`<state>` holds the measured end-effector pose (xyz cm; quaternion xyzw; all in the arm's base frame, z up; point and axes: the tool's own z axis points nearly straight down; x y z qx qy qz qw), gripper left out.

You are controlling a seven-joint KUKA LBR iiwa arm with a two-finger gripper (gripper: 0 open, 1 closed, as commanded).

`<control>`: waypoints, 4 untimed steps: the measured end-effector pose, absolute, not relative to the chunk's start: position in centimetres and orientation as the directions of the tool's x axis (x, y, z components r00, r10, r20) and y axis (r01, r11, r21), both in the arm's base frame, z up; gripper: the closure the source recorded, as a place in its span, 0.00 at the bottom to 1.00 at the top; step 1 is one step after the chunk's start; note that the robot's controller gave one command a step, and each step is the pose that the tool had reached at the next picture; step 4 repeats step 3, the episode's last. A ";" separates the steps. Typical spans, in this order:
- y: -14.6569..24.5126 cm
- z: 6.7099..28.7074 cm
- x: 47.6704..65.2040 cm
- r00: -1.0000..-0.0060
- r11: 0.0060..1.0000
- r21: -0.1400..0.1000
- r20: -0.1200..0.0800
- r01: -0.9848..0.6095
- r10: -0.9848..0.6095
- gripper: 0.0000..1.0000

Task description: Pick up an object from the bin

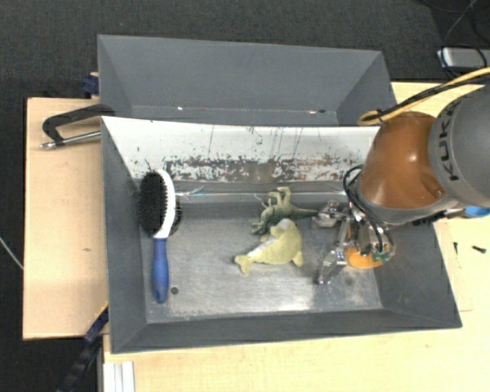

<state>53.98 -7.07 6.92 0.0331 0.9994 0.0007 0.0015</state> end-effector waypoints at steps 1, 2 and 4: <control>0.6 7.3 54.8 -0.940 0.940 0.003 -0.012 0.342 0.342 0.00; 0.6 7.5 54.9 -0.940 0.940 0.005 -0.015 0.342 0.342 1.00; -0.9 20.6 55.7 -0.956 0.956 0.005 -0.015 0.295 0.295 1.00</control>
Offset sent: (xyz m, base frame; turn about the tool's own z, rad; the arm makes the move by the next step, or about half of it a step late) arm 0.0049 0.0767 0.0008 0.2832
